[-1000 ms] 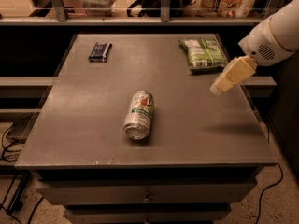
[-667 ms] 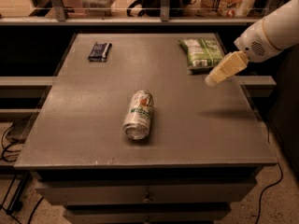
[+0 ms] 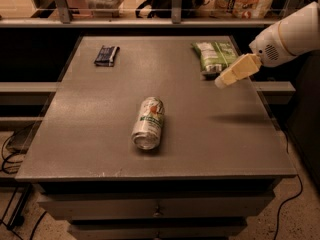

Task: Move green jalapeno chip bag near 7up can

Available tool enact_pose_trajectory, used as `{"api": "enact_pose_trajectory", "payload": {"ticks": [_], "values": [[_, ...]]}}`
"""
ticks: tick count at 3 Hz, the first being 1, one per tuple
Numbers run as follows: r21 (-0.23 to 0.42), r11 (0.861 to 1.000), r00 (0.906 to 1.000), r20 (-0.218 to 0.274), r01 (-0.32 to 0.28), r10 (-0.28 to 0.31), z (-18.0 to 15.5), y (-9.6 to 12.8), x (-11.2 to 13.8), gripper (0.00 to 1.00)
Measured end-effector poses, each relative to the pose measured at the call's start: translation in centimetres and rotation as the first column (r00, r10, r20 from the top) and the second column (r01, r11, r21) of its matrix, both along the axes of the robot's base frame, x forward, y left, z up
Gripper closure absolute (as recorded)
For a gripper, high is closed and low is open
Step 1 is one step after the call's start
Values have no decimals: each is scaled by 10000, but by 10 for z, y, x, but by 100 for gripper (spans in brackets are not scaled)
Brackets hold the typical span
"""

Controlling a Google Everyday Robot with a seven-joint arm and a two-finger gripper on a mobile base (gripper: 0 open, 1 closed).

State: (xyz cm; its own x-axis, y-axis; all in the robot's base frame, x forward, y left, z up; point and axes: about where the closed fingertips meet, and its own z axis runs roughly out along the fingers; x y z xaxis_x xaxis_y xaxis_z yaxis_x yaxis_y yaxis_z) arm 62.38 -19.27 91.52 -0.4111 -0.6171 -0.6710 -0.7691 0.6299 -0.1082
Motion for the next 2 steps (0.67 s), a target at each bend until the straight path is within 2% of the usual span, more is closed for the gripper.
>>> {"api": "enact_pose_trajectory", "payload": {"ticks": [1, 2], "values": [[825, 9961, 9987, 369, 309, -341, 4, 14, 24, 0], [1153, 9913, 9962, 525, 636, -700, -1, 21, 52, 0]]}}
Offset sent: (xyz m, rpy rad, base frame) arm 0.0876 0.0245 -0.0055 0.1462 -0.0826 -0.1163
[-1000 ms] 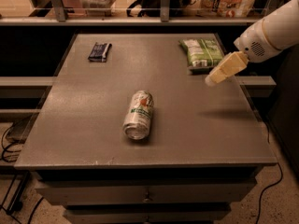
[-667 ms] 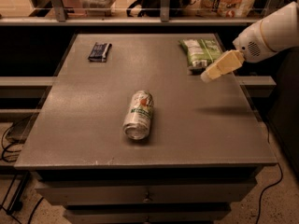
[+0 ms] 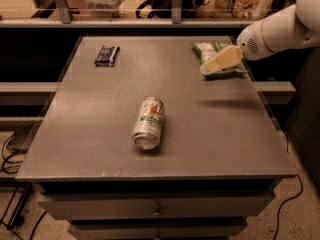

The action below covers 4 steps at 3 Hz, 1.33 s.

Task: Move green jalapeno chip bag near 7up can

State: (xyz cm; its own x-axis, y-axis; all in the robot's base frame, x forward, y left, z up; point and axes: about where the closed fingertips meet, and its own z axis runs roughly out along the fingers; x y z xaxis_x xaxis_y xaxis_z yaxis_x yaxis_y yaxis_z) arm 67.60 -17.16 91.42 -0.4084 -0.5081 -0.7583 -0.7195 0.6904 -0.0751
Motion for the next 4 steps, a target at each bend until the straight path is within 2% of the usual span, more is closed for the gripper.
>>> {"api": "enact_pose_trajectory", "payload": {"ticks": [2, 3, 4], "values": [[112, 9954, 9946, -421, 950, -944, -34, -8, 50, 0], [277, 9915, 9889, -811, 1271, -1245, -52, -13, 66, 11], [296, 9902, 9859, -1016, 1363, -1326, -63, -12, 73, 27]]}}
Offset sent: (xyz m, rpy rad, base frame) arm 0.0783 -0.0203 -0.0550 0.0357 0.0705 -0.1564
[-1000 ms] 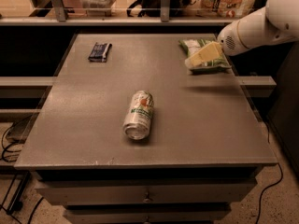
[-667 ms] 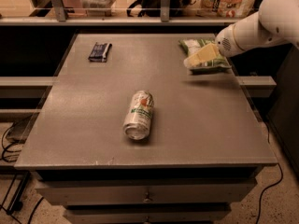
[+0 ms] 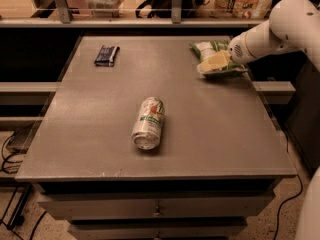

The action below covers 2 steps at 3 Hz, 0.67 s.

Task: Move green jalapeno chip bag near 7up can

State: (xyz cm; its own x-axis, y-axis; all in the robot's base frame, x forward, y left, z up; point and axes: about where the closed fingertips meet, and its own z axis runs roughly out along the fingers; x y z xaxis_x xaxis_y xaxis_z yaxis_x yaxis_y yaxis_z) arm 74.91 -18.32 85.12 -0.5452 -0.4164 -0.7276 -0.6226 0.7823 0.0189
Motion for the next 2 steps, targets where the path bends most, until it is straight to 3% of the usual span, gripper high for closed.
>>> {"api": "enact_pose_trajectory", "payload": {"ticks": [2], "values": [[-426, 9991, 9999, 123, 18, -13, 7, 6, -4, 74]]}}
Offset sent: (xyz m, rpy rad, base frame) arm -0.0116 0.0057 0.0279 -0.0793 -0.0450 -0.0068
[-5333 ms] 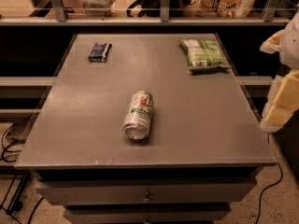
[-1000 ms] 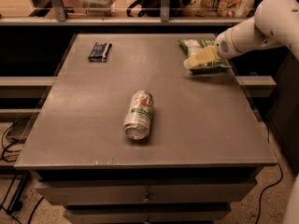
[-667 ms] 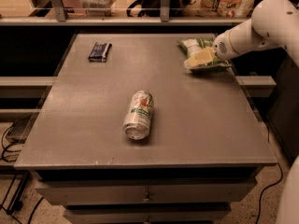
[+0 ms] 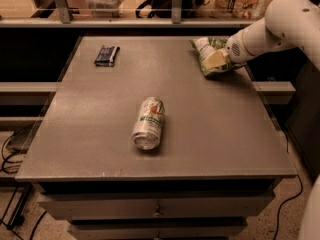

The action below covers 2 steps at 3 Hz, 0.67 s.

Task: Move green jalapeno chip bag near 7up can

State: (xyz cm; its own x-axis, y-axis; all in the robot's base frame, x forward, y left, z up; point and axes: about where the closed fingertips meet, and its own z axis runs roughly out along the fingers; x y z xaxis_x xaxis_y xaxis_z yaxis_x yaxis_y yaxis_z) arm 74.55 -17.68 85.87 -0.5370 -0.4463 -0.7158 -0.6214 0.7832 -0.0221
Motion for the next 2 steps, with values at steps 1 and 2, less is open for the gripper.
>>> {"api": "enact_pose_trajectory", "payload": {"ticks": [1, 2], "values": [[-399, 9980, 9983, 280, -494, 506, 28, 13, -14, 97], [-779, 9859, 9858, 672, -1484, 1537, 70, 30, -45, 100]]}}
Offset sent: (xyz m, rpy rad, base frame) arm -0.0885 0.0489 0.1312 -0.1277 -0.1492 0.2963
